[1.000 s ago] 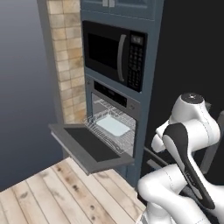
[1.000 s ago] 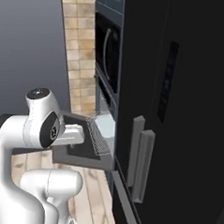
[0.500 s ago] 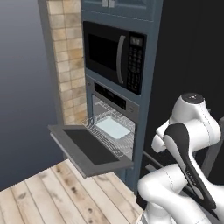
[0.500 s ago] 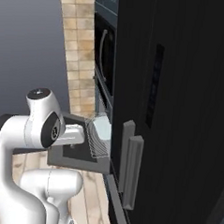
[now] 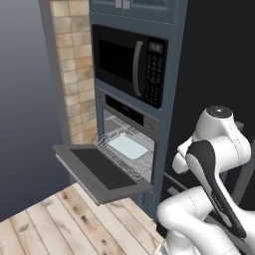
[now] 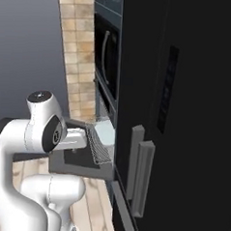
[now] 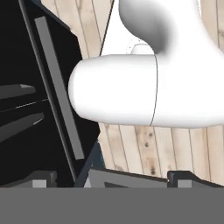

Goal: Take the baked cake out of the oven and place it on the plate for cooling. Then close the oven door.

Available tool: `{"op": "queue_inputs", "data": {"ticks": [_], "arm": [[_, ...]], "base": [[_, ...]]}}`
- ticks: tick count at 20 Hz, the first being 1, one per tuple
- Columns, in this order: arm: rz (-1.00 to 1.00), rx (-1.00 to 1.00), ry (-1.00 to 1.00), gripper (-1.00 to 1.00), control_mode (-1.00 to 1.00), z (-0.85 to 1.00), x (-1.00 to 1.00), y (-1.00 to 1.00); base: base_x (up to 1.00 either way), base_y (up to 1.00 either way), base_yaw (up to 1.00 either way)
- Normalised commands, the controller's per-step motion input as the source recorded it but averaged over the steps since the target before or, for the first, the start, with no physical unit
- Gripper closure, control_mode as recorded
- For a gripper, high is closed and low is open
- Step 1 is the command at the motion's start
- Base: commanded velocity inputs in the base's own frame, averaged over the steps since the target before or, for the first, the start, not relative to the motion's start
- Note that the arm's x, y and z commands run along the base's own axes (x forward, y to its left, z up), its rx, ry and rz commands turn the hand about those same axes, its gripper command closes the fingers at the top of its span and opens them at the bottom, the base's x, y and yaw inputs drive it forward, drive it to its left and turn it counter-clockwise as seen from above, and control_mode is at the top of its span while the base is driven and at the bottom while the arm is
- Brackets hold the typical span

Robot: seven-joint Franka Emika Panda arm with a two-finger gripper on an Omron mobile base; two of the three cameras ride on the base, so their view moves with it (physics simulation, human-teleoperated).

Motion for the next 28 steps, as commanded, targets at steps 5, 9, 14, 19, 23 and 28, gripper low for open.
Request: {"op": "queue_inputs", "data": {"ticks": [5,9,14,19,23,28], "arm": [[0.0,0.0,0.0,-1.0,1.0,0.0,0.0,0.0],[0.0,0.0,0.0,-1.0,1.0,0.0,0.0,0.0],[0.0,0.0,0.0,-1.0,1.0,0.0,0.0,0.0],[-0.05,-0.02,0.0,-1.0,-1.0,0.0,0.04,0.14],[-0.27,-0.11,0.0,-1.0,-1.0,0.0,0.24,0.79],[-0.07,-0.06,-0.01,-1.0,-1.0,0.0,0.31,0.42]], "base": [[0.12,0.59,-0.23],[0.14,0.16,-0.14],[0.1,0.21,-0.19],[0.07,0.44,-0.2],[0.0,0.0,0.0],[0.0,0.0,0.0]]}}
